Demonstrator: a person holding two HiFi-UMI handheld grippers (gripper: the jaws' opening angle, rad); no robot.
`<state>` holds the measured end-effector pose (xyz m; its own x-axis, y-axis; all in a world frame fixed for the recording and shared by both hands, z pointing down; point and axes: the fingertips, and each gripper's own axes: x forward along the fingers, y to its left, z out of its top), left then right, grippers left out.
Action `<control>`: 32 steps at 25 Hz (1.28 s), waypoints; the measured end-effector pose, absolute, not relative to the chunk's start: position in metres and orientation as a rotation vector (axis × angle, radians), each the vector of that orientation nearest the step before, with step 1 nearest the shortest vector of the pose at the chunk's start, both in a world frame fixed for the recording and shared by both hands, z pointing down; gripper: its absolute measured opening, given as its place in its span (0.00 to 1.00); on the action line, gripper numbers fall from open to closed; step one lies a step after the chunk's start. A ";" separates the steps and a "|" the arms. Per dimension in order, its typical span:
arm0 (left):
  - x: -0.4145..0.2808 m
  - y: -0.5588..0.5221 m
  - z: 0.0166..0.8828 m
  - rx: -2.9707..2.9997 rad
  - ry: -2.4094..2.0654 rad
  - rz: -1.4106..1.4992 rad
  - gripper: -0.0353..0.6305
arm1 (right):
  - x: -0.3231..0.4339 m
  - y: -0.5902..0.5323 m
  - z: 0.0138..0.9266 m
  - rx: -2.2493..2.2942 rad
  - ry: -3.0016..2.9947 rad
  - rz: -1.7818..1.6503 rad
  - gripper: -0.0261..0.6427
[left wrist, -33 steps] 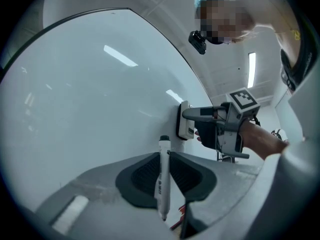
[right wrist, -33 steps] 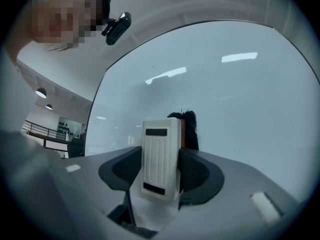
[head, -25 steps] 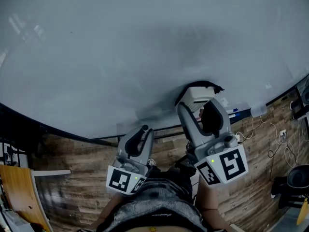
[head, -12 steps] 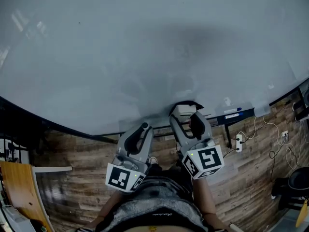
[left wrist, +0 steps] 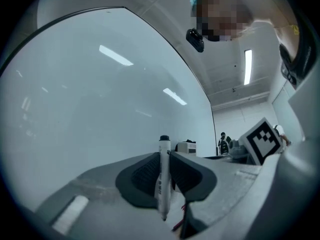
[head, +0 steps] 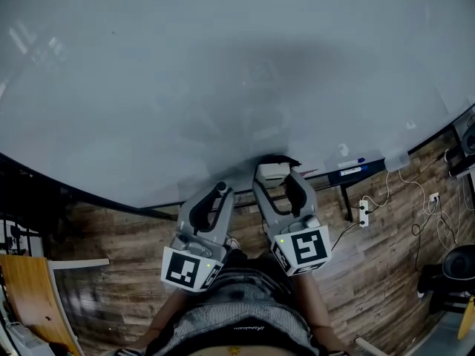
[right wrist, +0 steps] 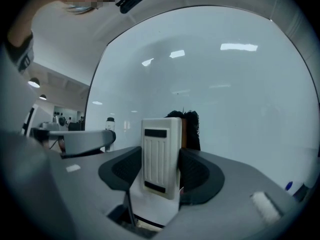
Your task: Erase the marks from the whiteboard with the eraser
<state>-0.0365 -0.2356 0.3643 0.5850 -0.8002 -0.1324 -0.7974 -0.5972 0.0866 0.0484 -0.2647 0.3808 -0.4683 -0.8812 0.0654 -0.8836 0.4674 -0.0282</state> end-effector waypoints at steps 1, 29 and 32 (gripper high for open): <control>-0.036 -0.235 0.363 2.789 -1.405 -0.238 0.17 | 0.047 -0.261 0.380 1.599 -2.649 0.070 0.40; -0.039 -0.235 0.360 2.786 -1.465 -0.190 0.17 | 0.014 -0.231 0.376 1.494 -2.668 -0.042 0.40; -0.040 -0.235 0.360 2.785 -1.461 -0.193 0.16 | 0.013 -0.231 0.376 1.486 -2.670 -0.045 0.40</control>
